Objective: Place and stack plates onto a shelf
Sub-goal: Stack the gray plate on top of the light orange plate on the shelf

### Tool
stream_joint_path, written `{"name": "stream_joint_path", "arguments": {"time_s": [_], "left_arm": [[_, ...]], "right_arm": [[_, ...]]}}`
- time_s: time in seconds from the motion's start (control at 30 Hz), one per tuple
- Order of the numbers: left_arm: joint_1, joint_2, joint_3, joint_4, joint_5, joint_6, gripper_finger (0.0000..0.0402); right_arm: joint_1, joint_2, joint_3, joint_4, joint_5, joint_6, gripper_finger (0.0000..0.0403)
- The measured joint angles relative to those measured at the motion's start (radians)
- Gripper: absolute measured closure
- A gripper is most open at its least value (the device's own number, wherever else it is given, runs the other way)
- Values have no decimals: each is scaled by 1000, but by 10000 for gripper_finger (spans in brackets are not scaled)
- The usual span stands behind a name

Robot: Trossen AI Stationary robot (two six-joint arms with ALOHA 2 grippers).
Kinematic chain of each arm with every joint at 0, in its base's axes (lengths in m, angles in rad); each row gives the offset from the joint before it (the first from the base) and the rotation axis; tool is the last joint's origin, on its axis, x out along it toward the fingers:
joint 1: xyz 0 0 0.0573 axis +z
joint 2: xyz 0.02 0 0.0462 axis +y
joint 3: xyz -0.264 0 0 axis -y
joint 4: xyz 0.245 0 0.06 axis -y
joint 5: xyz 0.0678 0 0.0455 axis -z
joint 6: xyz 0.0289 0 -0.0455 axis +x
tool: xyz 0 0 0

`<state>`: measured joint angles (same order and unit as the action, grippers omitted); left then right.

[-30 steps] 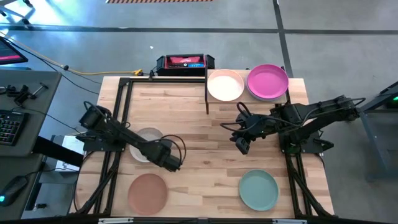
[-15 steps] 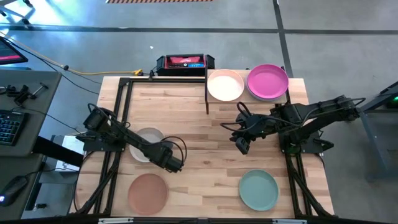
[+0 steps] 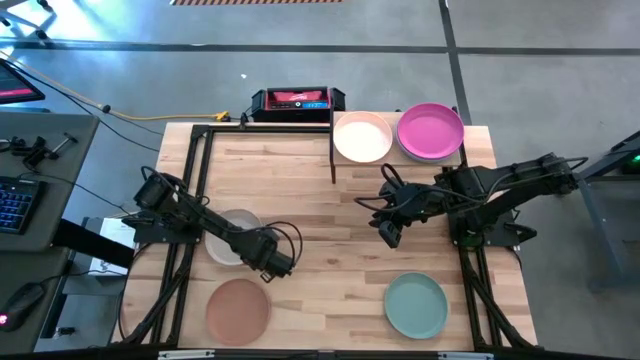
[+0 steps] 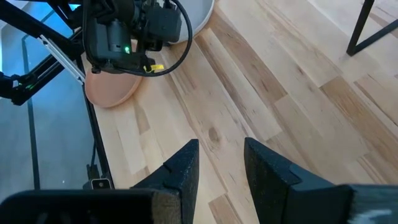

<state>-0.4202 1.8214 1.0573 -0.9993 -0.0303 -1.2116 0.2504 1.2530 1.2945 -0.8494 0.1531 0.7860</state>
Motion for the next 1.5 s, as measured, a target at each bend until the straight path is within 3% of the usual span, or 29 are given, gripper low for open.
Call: {"name": "stream_joint_path", "arguments": {"time_s": [0.23, 0.8, 1.17, 1.5], "left_arm": [[0, -3, 14, -15, 27, 79, 398], [0, -4, 225, -176, -45, 362, 400], [0, -4, 368, -392, -172, 668, 400], [0, -4, 452, -445, -373, 1041, 400]], "right_arm": [[0, 0, 0, 0, 0, 0, 295], [0, 0, 0, -4, 81, 54, 295], [-70, 0, 0, -8, 128, 63, 295], [-194, 0, 0, -7, 97, 44, 295]]}}
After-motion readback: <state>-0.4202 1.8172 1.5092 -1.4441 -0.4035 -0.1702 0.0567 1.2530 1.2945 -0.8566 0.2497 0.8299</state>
